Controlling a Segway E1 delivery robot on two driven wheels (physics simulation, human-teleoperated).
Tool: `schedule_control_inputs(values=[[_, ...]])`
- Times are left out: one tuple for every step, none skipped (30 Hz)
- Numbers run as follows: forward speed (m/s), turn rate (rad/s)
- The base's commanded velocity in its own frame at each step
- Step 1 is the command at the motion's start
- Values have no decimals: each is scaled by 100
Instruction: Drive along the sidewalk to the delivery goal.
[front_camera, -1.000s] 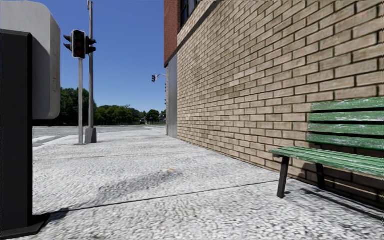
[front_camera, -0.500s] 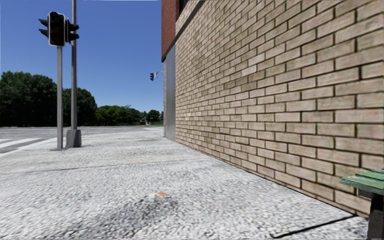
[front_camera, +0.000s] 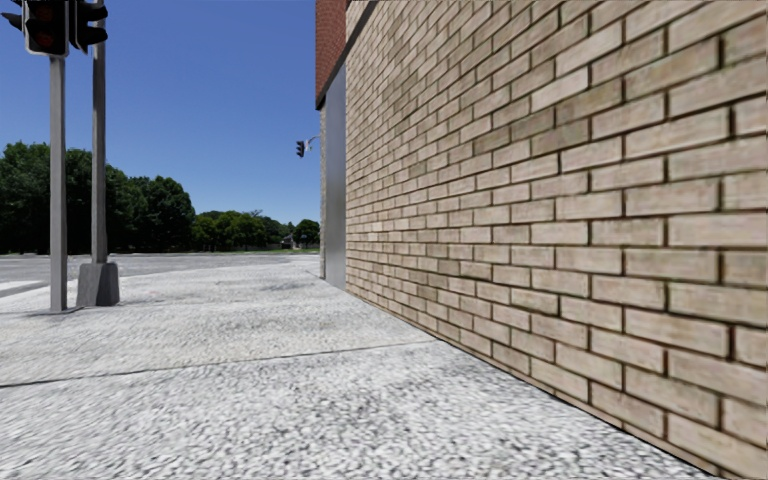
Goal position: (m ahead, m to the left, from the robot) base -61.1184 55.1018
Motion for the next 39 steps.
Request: schedule_control_inputs(values=[[200,78],[200,91],[200,95],[200,95],[200,96],[200,96],[200,96],[200,81],[200,53],[200,32],[200,18],[200,3],[200,0],[200,0],[200,0],[200,0],[200,0],[200,0],[200,0],[200,0],[200,0],[200,49],[200,71],[200,90],[200,94],[200,95],[200,95],[200,95],[200,95],[200,85],[200,64],[200,20],[200,2],[200,0],[200,0],[200,0],[200,0],[200,0],[200,0]])
